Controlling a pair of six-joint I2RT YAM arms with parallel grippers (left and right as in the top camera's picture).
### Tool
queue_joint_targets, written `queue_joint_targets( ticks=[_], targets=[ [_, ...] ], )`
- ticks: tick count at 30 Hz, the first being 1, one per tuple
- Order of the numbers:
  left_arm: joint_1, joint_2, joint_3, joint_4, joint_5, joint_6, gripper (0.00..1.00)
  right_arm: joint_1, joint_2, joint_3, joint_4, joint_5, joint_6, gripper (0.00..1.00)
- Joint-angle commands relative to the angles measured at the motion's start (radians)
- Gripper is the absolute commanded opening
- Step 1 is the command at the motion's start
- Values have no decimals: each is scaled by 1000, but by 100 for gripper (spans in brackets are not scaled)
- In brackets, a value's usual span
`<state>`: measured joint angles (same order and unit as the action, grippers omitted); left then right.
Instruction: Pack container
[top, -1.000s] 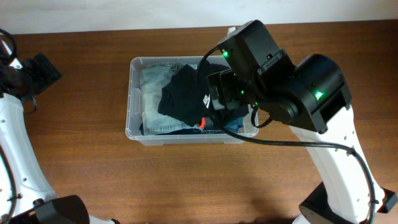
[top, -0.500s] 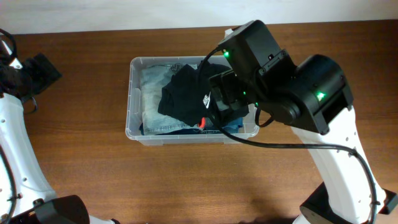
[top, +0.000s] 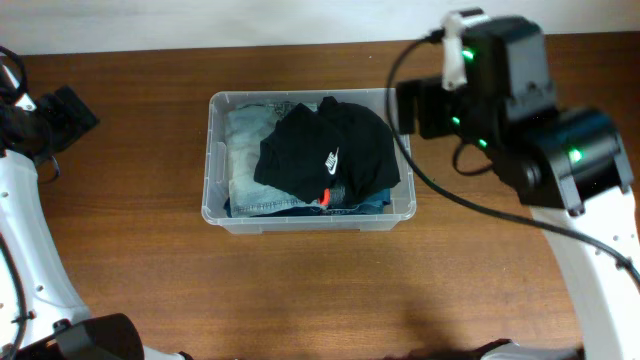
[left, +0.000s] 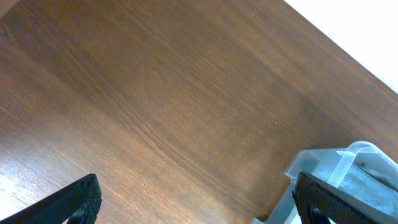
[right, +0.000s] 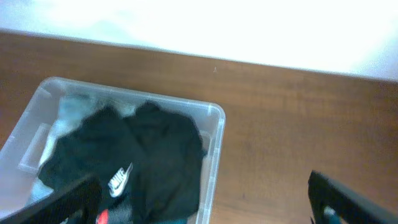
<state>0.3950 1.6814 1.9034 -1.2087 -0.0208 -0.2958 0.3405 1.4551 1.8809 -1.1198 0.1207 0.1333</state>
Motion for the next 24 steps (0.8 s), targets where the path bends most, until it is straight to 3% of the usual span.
queue_joint_targets(
  ticks=[1,12,18,24],
  targets=[
    [3,11,-5,-1,-5,-6,99,-61,-160,-223,91,-114,-29,99],
    [3,11,-5,-1,-5,-6,99,-219,-807,-1087,584,-142,-50,99],
    [3,11,-5,-1,-5,-6,99,-323,-1125,-1393,745,-251,-48,99],
    [3,11,-5,-1,-5,-6,99,-354,-1314,-1569,846,-271,-48,99]
  ],
)
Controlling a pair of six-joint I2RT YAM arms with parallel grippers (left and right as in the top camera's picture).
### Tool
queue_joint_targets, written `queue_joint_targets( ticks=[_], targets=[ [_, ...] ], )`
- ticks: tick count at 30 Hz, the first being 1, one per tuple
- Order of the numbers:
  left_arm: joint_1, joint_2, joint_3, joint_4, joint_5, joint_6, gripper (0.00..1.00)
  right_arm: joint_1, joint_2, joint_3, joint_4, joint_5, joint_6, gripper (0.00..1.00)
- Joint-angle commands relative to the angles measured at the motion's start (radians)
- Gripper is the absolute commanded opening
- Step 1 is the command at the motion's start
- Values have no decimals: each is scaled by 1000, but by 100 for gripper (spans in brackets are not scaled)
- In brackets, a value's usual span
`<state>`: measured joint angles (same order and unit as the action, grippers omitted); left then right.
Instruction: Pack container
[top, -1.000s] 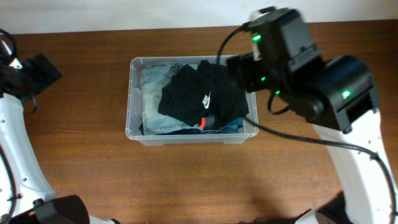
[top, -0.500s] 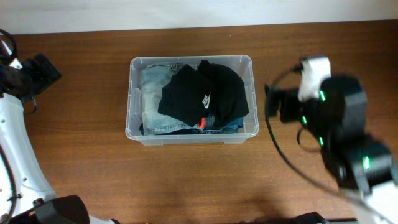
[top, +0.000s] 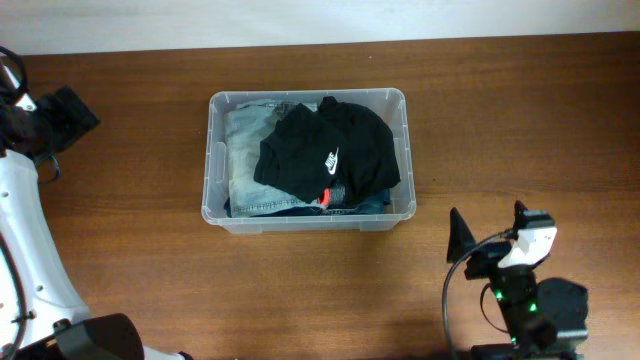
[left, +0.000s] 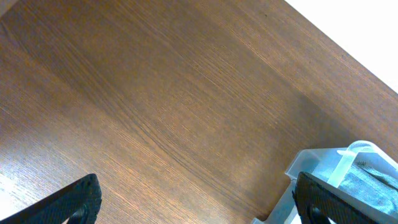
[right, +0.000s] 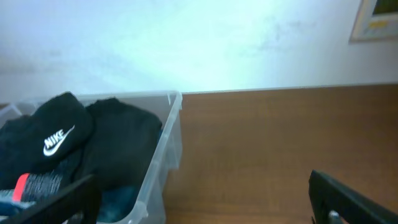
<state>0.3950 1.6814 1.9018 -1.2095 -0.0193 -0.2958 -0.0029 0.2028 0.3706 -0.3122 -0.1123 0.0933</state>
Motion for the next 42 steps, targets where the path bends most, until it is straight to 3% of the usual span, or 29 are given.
queue_joint_targets(
  ticks=[1,9,19,26,31,42],
  targets=[
    [3,11,-3,0,-6,-6,99,-11,-80,-79,64,-38,-8,99],
    [2,11,-3,0,-6,-6,99,-11,-200,-240,311,-88,-8,99],
    [3,11,-3,0,-6,-6,99,-65,-200,-358,444,-88,-11,99],
    [3,11,-3,0,-6,-6,99,-71,-200,-365,402,-87,-59,99],
    [3,11,-3,0,-6,-6,99,-71,-200,-365,251,-87,-60,99],
    [3,11,-3,0,-6,-6,99,-71,-200,-365,251,-93,-60,99]
  ],
)
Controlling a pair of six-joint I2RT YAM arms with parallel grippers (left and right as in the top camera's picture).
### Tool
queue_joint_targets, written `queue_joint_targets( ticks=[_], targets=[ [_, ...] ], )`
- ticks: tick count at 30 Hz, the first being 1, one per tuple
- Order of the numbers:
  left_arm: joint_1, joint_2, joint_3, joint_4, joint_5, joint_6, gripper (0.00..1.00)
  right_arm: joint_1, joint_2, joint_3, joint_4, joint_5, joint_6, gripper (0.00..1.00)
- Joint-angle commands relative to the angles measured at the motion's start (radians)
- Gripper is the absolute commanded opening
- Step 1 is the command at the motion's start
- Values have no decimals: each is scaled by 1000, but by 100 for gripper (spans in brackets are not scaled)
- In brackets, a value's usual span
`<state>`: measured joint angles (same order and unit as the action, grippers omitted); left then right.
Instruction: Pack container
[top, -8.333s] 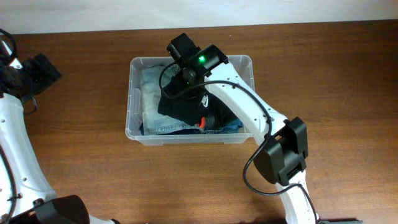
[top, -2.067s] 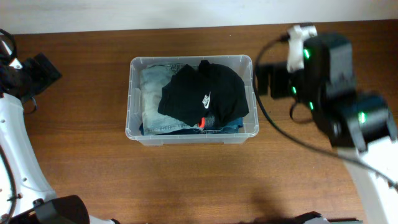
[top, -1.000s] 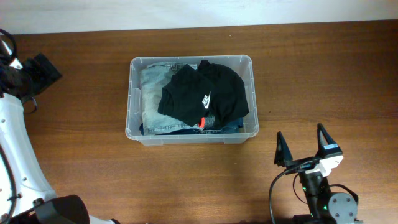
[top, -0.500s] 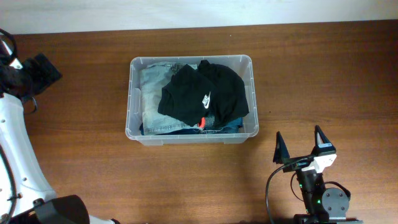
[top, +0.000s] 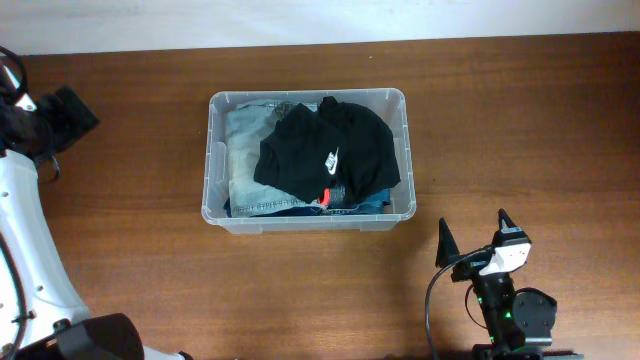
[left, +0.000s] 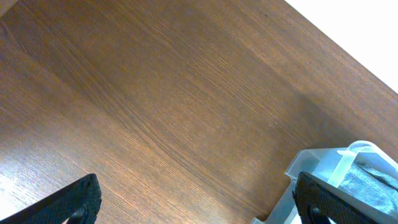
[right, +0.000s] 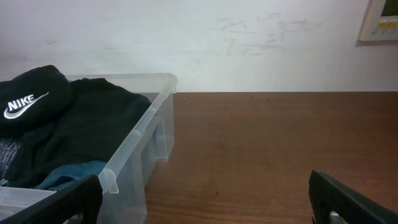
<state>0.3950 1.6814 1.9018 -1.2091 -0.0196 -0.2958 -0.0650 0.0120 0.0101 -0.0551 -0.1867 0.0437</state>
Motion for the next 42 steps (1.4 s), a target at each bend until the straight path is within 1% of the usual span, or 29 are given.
queue_joint_targets(
  ticks=[1,25,31,33,37,42],
  targets=[
    [3,11,-3,0,-6,-6,99,-8,-9,-5,-6,-19,-10,99],
    [3,11,-3,-2,-7,-5,99,-8,-9,-5,-6,-19,-10,99],
    [-2,15,-6,-93,5,-3,99,-8,-9,-5,-6,-19,-10,99],
    [-18,4,-25,-82,-2,-2,99,-8,-9,-5,-6,-19,-10,99],
    [-79,-58,-122,37,-6,33,99,-8,-9,-5,-6,-19,-10,99],
    [-174,-251,-415,336,-3,66,99,-8,-9,-5,-6,-19,-10,99]
  ],
)
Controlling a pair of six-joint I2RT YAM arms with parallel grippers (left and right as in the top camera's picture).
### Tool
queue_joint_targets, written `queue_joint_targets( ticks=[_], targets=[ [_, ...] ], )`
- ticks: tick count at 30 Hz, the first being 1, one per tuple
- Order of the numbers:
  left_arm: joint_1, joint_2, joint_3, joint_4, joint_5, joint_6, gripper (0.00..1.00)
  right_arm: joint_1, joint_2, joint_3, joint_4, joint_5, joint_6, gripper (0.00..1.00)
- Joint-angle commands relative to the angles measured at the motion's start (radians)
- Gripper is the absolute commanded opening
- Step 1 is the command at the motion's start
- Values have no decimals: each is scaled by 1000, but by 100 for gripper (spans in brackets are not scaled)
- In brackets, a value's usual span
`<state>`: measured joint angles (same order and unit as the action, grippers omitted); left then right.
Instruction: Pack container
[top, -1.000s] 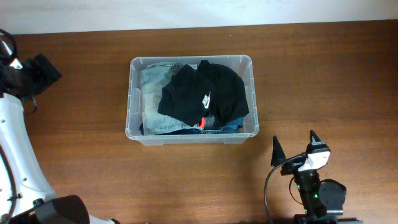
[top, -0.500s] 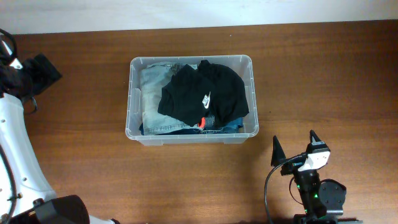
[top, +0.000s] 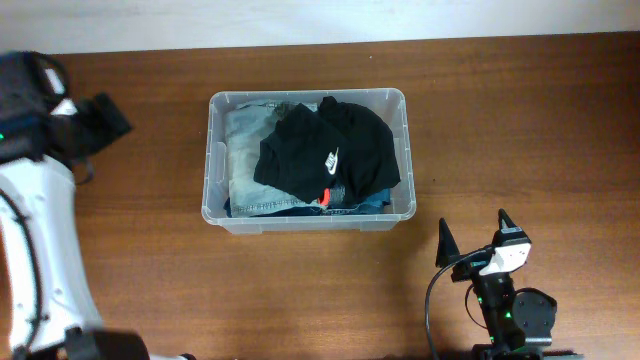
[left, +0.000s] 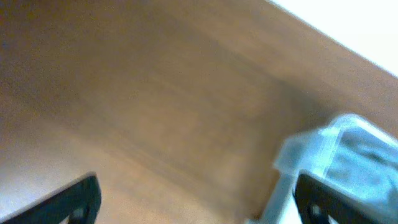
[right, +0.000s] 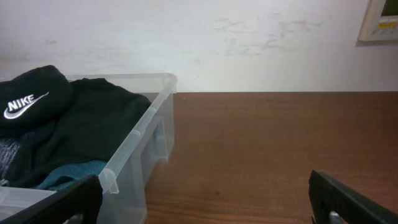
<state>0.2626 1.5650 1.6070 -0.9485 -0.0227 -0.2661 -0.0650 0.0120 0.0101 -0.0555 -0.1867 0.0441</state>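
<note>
A clear plastic container (top: 212, 165) stands mid-table, holding folded denim (top: 248, 150) under a black Nike garment (top: 325, 150). My left gripper (top: 103, 122) is off the container's left end, open, with bare wood between its fingers (left: 78, 198); the left wrist view is blurred and shows the container's corner (left: 314, 146) at the right. Near the front right edge my right gripper (top: 472, 238) is open and empty, level with the table. The right wrist view shows the container's wall (right: 140, 146) and the black garment (right: 74, 124) to its left.
The brown wooden table (top: 500, 120) runs to a white wall (right: 249, 43) at the back. A small white panel (right: 380, 22) hangs on that wall at the far right. My white left arm (top: 40, 250) runs down the table's left side.
My left gripper has shifted to the right, nearer the container's left end, and its wrist view is now blurred. The right gripper and the container's contents are unchanged.
My right gripper was first up by the container's right end, open, looking down on the clothes. Then it was low at the table's front right, and has stayed there. The left gripper stayed at the far left, open, until its shift toward the container now.
</note>
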Motion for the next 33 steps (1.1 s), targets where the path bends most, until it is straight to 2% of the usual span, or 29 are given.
queue_joint_targets(
  ticks=[1,4,9,16,18,29,33],
  targets=[
    [-56,-175,-184,137,0,37,99,-8,-9,-5,-5,-19,-10,99],
    [-104,-321,-397,305,1,45,99,-8,-9,-5,-5,-19,-10,99],
    [-179,-573,-732,535,18,137,99,-8,-9,-5,-5,-19,-10,99],
    [-195,-939,-1115,842,281,380,99,-8,-9,-5,-5,-19,-10,99],
    [-195,-1014,-1188,888,319,403,100,-8,-9,-5,-5,-19,-10,99],
    [-195,-1309,-1565,1166,323,402,99,-8,-9,-5,-5,-19,-10,99],
    [-197,-1387,-1598,1132,312,402,99,-8,-9,-5,-5,-19,-10,98]
  ],
)
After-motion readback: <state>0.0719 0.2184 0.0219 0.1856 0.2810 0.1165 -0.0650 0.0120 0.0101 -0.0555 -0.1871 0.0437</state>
